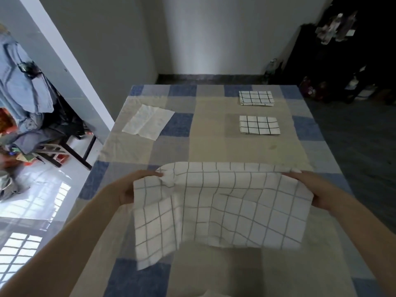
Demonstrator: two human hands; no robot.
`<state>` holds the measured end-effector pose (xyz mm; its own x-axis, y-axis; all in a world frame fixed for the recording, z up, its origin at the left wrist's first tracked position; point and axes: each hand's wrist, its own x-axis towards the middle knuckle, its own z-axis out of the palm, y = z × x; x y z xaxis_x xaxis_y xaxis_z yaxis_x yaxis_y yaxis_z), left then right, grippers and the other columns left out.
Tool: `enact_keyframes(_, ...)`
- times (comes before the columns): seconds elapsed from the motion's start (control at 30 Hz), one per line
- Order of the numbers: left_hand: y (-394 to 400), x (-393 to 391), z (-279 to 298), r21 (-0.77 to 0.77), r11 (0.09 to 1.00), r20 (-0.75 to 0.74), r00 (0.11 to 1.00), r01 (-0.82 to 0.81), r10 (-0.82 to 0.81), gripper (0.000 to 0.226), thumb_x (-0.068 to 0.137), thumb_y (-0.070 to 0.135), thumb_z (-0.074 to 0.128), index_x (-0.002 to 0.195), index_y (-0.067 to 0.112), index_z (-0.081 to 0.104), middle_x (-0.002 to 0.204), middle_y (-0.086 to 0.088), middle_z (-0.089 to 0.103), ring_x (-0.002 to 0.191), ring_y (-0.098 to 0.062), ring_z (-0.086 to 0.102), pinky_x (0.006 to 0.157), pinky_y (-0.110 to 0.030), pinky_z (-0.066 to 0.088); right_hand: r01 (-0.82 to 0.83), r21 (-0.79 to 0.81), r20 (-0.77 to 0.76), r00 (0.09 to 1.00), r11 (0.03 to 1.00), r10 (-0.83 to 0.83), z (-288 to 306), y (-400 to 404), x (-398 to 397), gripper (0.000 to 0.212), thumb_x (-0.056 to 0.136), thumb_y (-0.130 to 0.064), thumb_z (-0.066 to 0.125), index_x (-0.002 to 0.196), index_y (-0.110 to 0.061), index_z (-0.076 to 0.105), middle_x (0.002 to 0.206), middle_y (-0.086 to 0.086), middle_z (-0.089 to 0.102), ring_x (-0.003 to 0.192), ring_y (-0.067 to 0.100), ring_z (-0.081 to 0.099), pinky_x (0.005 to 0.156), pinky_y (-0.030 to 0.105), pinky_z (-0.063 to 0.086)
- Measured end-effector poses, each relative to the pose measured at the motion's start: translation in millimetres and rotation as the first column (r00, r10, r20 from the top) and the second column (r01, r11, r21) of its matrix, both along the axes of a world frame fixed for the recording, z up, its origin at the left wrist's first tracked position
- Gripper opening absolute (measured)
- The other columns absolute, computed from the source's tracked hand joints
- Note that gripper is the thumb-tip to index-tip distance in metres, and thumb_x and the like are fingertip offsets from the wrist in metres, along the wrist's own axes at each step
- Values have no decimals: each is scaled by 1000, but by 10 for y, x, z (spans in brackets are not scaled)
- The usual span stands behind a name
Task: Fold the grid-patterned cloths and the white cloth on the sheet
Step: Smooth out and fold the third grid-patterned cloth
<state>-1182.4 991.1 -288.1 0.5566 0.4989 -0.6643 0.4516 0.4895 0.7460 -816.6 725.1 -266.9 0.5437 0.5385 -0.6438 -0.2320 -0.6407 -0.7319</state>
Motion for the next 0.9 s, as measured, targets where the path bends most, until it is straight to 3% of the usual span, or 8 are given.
enact_keyframes(0.07,95,65,-44,-8,999,-110,993,-37,35,46,62,29,86,97,4,70,98,-17,73,80,-22,70,72,-33,52,-35,-35,1,999,999,35,-13,130,66,28,87,-23,66,107,-2,64,98,18,68,87,30,64,70,35,50)
enact_keyframes(0.13,147,199,-99,22,1000,-203,979,8,-3,30,78,13,75,103,-2,66,88,-14,74,72,-22,71,67,-30,55,-62,-78,185,980,995,75,-94,282,91,17,88,-16,66,96,-1,63,92,16,65,76,23,59,66,31,45)
enact_keyframes(0.23,196,427,-276,364,920,-395,918,147,9,30,89,13,67,115,2,55,101,-13,60,75,-21,58,62,-25,46,-53,-107,465,880,993,98,-284,552,32,15,84,-15,63,95,-5,63,102,18,66,81,24,56,66,30,38)
enact_keyframes(0.37,295,575,-518,644,737,-457,875,204,158,43,89,24,67,126,8,51,116,-19,60,91,-30,59,76,-37,51,-14,-103,508,859,995,65,-638,779,39,26,83,-14,64,107,-6,62,112,16,65,101,32,60,76,29,40)
enact_keyframes(0.53,387,734,-613,719,611,-524,836,332,161,40,91,35,62,122,19,42,104,-15,62,97,-38,61,83,-48,52,13,-150,591,802,989,79,-886,945,183,31,88,-8,56,118,0,53,118,22,61,108,36,57,79,32,41)
enact_keyframes(0.67,474,853,-697,809,359,-572,764,466,297,60,88,25,64,138,15,32,136,-15,45,125,-37,43,111,-54,27,108,-150,624,781,983,9,-1062,1094,203,46,89,-10,55,131,-2,38,125,27,49,110,41,52,87,43,45)
enact_keyframes(0.8,94,1027,-834,872,231,-481,843,431,242,74,87,24,60,148,17,19,159,-9,5,147,-34,7,119,-52,0,179,-161,845,533,970,42,-1230,1175,-1,62,86,-14,59,140,-4,30,133,27,37,117,42,41,89,49,42)
enact_keyframes(0.9,-378,1217,-1084,798,221,-572,820,561,-20,66,97,36,43,153,26,10,161,-1,-15,148,-24,-17,120,-53,-2,-182,-119,904,387,976,182,-1411,1226,-430,59,89,-15,58,142,-7,32,140,22,37,126,37,36,100,49,39)
